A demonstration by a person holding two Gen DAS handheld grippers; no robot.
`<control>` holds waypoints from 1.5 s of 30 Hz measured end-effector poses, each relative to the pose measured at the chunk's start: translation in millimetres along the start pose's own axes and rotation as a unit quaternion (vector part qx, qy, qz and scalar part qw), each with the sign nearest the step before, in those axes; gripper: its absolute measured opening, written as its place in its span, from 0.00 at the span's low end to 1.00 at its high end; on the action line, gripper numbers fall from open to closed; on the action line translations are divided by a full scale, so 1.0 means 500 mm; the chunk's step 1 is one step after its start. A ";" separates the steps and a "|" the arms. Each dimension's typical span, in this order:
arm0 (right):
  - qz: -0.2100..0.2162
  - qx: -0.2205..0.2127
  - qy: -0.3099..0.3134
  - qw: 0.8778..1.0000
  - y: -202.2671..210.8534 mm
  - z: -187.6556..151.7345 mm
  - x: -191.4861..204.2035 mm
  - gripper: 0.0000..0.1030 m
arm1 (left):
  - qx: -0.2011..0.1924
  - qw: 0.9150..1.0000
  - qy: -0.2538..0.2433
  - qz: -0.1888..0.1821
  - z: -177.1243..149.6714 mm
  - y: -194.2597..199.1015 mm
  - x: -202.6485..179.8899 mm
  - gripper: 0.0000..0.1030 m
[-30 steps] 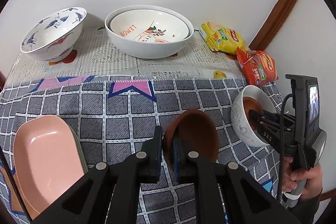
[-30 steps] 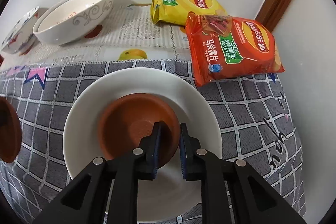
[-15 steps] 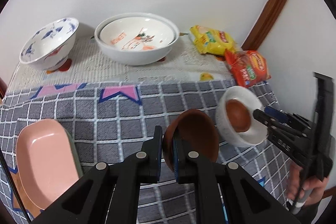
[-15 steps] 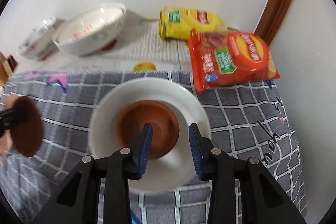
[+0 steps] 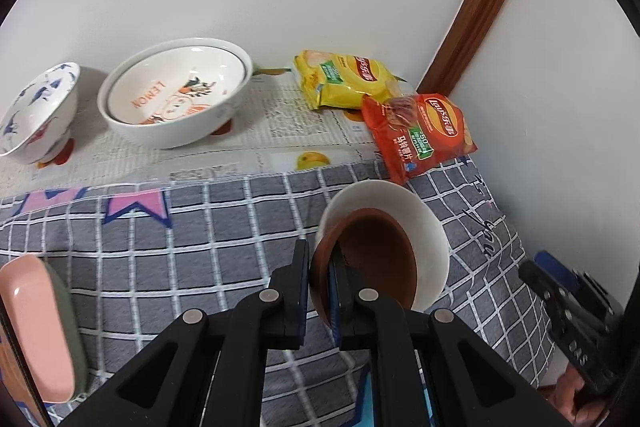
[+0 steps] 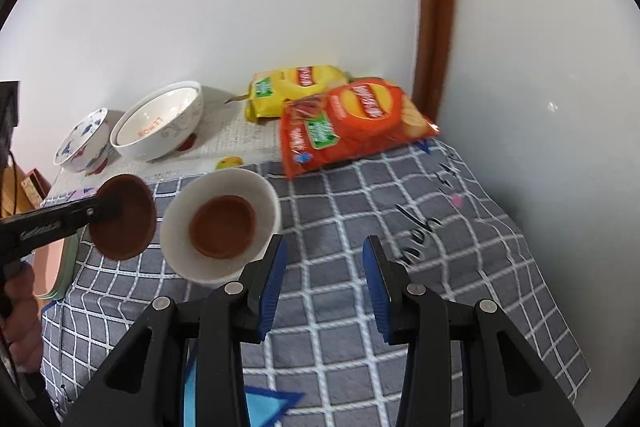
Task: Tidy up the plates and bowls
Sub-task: 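Lower the held brown bowl into the white bowl with the left tool, then open the left tool and grasp the white bowl rim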
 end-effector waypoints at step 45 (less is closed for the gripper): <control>0.017 0.017 -0.026 0.999 -0.044 -0.053 0.000 0.38 | 0.076 0.995 0.020 -0.068 0.012 -0.134 -0.065 0.14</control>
Point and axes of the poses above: each gripper's, at about its wrist camera, not at the fingertips, and y roughly against the way its jaws point, x to its left, z to its top, the point moved 4 cm from there along -y, roughly the way its jaws point, and after that the axes turned 14 degrees about z, right-handed, at the moved point
